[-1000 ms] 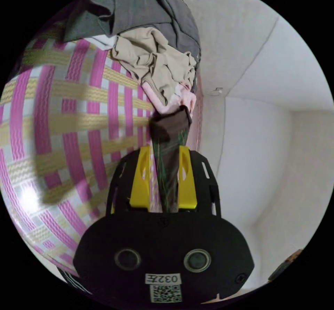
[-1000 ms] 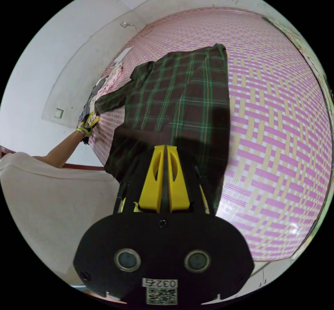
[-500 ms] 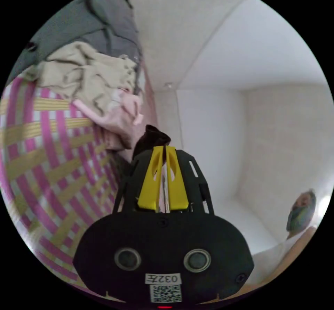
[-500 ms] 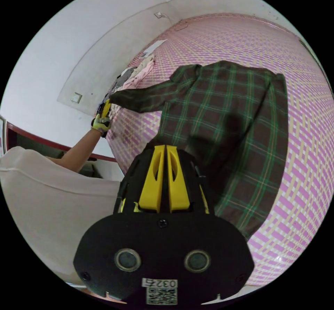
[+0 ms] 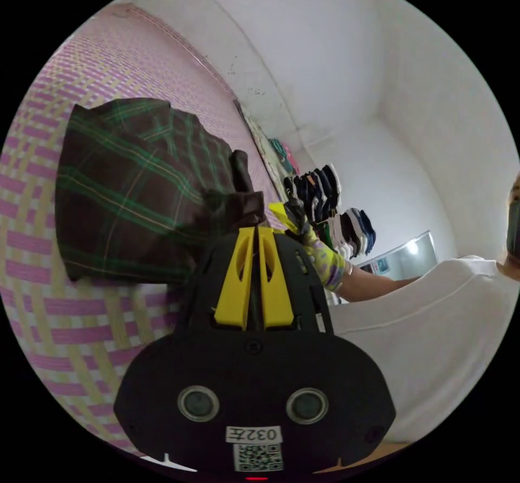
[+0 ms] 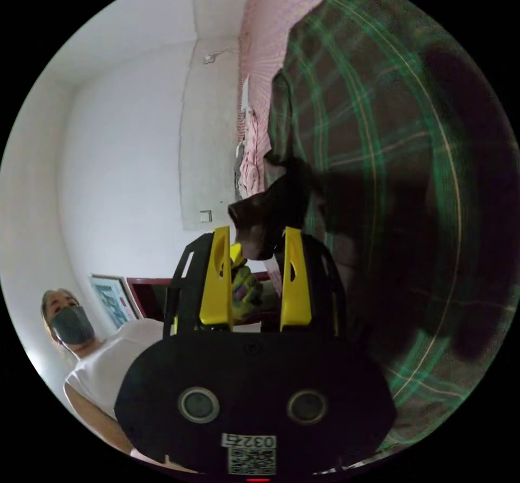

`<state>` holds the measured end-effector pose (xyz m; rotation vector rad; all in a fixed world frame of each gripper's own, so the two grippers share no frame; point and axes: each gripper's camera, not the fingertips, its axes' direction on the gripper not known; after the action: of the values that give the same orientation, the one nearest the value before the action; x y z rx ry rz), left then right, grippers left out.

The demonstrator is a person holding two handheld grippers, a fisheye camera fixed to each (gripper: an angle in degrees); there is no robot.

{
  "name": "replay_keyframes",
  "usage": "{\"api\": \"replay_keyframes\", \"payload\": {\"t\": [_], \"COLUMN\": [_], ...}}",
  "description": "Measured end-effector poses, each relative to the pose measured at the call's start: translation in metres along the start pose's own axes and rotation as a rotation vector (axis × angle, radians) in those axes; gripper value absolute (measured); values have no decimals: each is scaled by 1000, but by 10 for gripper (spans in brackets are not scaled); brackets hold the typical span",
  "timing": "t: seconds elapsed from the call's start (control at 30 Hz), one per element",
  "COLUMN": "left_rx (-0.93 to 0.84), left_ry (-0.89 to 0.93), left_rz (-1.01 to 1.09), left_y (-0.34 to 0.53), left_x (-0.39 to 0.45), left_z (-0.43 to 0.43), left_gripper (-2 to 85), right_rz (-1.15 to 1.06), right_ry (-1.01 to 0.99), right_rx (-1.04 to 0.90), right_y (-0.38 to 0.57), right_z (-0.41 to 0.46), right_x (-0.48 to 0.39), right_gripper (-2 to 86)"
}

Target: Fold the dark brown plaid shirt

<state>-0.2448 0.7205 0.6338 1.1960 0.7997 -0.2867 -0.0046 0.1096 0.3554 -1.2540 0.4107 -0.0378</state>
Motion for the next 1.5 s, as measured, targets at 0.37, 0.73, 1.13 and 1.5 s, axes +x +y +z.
{"api": "replay_keyframes", "payload": {"t": [0.37,0.73,1.13,1.5], "left_rx": [-75,-198,-223,-478], "left_ry": [-141,-539,-335,-274], "left_rz": [20,-150,-50,-30], "left_y": [-5,49,-3,-46], "left_x": [47,70,137,137], "left_z": [28,-4,42,165], "left_gripper": [32,80,-16,-16], "right_rz": [96,-595,-528,-272], "right_ry": [266,236,250,399], "right_rx": [-76,-84,121,277], "right_y": [-8,-81,-107,-87], "right_z": [-4,-19,-180,-323], "right_x": [4,-229,-274,-176], "right_gripper": [50,29,18,17]}}
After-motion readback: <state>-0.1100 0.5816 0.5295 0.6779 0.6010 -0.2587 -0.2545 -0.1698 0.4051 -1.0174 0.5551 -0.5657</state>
